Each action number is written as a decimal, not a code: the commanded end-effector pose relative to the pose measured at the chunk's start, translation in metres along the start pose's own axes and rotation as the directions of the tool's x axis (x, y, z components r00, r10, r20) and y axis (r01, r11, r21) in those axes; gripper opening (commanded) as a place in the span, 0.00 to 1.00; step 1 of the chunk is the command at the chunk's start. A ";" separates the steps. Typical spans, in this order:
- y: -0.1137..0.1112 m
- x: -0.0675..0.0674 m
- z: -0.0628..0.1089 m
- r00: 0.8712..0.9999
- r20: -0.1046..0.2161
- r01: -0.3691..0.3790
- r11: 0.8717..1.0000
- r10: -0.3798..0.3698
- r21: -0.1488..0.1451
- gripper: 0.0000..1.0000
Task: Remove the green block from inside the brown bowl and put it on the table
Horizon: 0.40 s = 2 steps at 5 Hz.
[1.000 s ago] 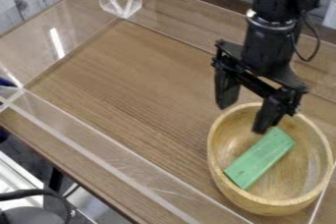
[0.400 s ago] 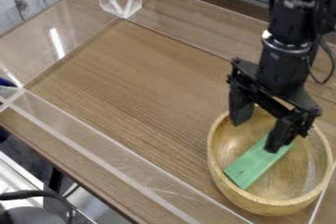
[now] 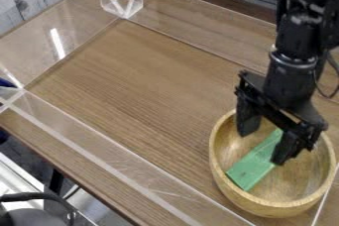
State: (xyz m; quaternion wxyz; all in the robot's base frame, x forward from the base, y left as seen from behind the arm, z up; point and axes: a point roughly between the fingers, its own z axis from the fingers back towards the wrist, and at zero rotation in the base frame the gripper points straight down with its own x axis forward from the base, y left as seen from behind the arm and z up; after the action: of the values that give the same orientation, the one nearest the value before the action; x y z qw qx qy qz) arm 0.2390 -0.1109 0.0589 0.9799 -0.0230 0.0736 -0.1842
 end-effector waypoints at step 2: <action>-0.004 0.004 0.004 0.998 0.057 0.032 0.999 -0.031 -0.008 1.00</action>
State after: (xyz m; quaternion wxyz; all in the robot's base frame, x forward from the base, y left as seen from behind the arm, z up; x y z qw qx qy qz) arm 0.2376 -0.1117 0.0529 0.9795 -0.0286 0.0665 -0.1877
